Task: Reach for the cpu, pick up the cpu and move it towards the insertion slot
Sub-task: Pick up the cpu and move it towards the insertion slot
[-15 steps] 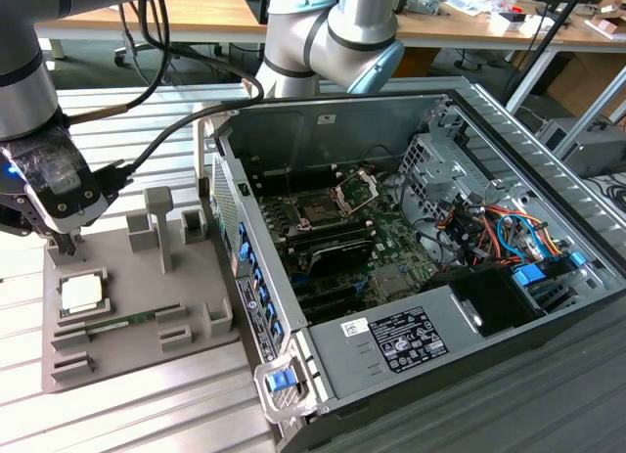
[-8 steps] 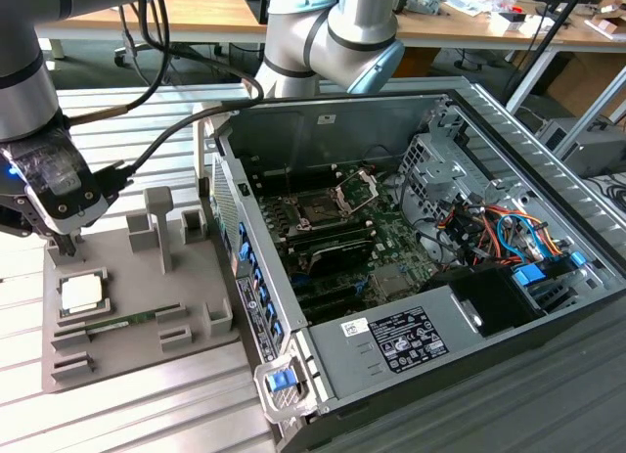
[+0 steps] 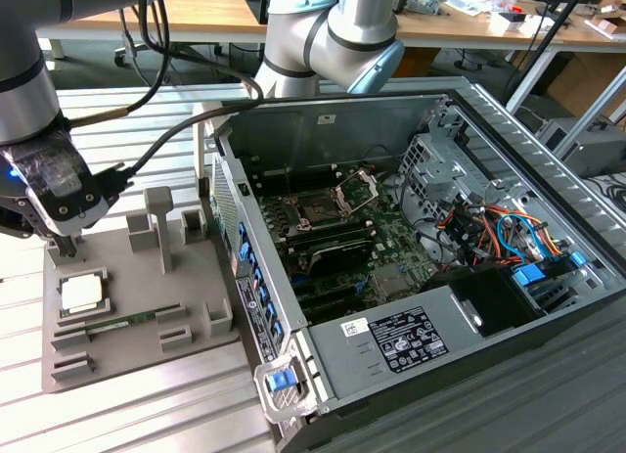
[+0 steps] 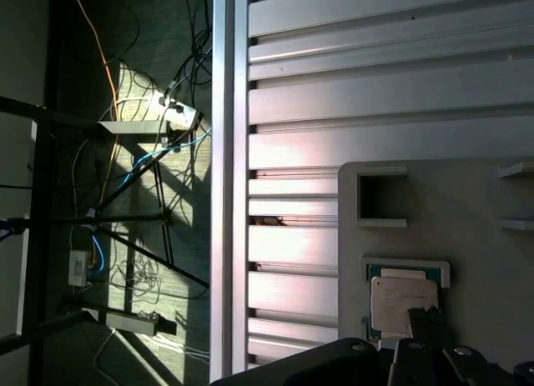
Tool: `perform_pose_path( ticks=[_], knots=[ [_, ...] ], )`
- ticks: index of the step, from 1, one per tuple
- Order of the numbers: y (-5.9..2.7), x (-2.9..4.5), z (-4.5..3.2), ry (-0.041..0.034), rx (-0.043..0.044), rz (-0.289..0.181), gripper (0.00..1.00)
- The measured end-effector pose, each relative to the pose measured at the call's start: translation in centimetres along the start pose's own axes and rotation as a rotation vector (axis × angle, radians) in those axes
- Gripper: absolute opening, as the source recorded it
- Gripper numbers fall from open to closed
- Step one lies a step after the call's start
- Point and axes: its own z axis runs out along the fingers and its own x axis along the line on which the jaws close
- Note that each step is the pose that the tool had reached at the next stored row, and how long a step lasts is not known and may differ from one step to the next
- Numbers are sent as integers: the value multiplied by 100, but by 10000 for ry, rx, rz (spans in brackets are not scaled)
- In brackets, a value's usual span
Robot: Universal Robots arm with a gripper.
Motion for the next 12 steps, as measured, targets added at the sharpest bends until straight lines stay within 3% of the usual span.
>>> perform_pose_path(
  ticks=[12],
  knots=[
    [-1, 0, 27, 0, 0, 0, 11]
  ],
)
